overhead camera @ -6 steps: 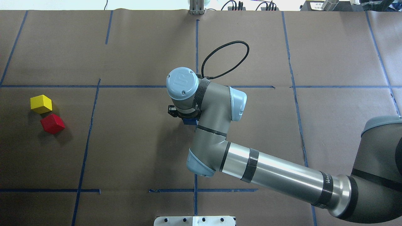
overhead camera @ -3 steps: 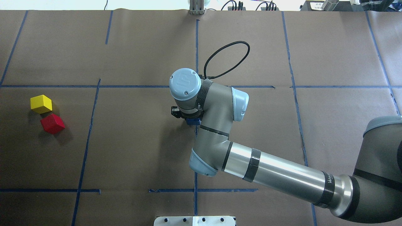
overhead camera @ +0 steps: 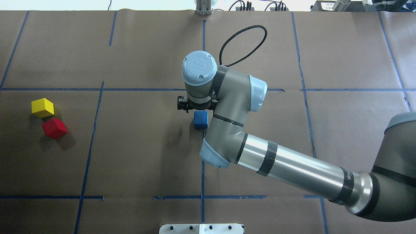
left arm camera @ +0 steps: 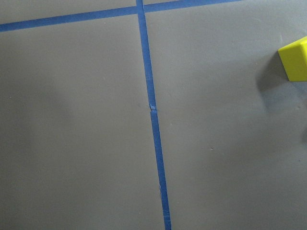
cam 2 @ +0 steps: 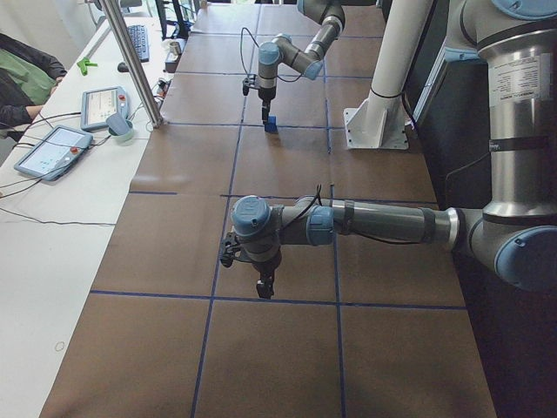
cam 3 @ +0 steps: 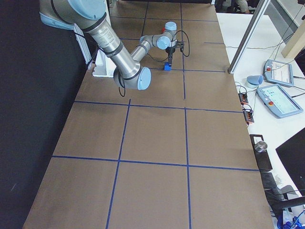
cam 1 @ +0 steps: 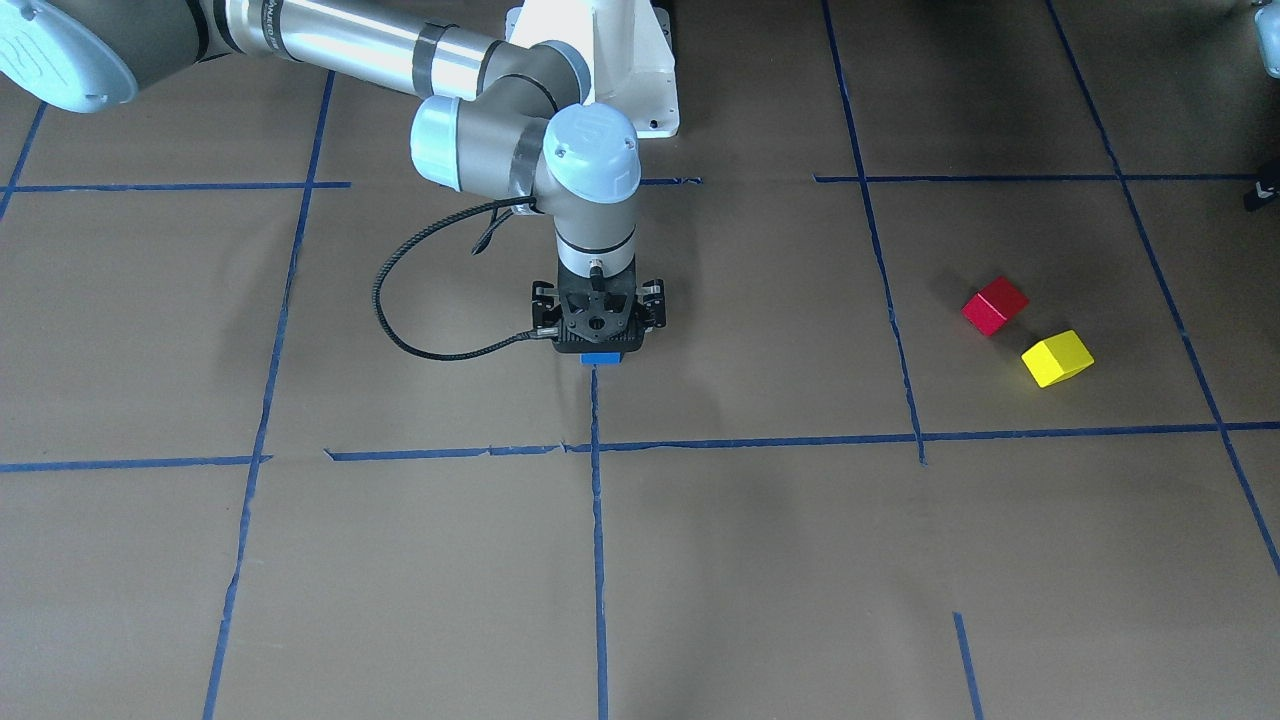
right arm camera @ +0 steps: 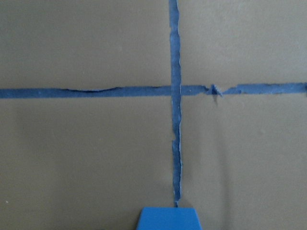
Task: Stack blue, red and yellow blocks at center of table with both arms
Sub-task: 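Lower the blue cube, open the right gripper and withdraw it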
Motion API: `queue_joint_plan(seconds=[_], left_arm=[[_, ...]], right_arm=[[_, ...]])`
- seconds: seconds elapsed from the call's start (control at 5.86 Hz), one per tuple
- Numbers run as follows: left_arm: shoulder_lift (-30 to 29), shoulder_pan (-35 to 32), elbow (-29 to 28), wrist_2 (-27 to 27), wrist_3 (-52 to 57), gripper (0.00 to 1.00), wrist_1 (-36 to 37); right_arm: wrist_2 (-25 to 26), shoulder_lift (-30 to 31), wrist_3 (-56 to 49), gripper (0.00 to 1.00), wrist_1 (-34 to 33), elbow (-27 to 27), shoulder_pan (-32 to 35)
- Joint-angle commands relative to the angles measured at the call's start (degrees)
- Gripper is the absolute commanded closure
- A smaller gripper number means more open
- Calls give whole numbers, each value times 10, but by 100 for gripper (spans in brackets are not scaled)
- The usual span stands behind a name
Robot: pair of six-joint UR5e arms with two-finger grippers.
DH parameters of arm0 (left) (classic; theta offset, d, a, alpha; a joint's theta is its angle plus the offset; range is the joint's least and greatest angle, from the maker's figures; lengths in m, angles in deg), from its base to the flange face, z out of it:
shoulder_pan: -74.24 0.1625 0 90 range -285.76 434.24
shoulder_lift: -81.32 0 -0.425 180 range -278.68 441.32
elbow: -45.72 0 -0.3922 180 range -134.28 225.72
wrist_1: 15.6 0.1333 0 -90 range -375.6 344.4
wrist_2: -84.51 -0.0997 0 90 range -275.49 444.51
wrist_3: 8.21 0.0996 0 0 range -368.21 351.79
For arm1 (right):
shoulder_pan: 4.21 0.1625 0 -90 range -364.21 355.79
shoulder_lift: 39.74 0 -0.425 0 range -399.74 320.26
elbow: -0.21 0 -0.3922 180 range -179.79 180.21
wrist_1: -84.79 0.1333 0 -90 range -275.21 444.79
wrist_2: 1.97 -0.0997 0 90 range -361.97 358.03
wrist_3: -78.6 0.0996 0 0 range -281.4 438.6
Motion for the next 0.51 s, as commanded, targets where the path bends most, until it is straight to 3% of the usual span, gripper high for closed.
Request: queue_joint_plan(seconds=[0.0,0.34], left_arm=[[-6,1,0,-1,1,0,0],[-56,4,-9,-2,-5,0,2]], right_arm=[[-67,29,-61,0,-3,-38,77],[-139,149,-243,0,-3,-98,185]])
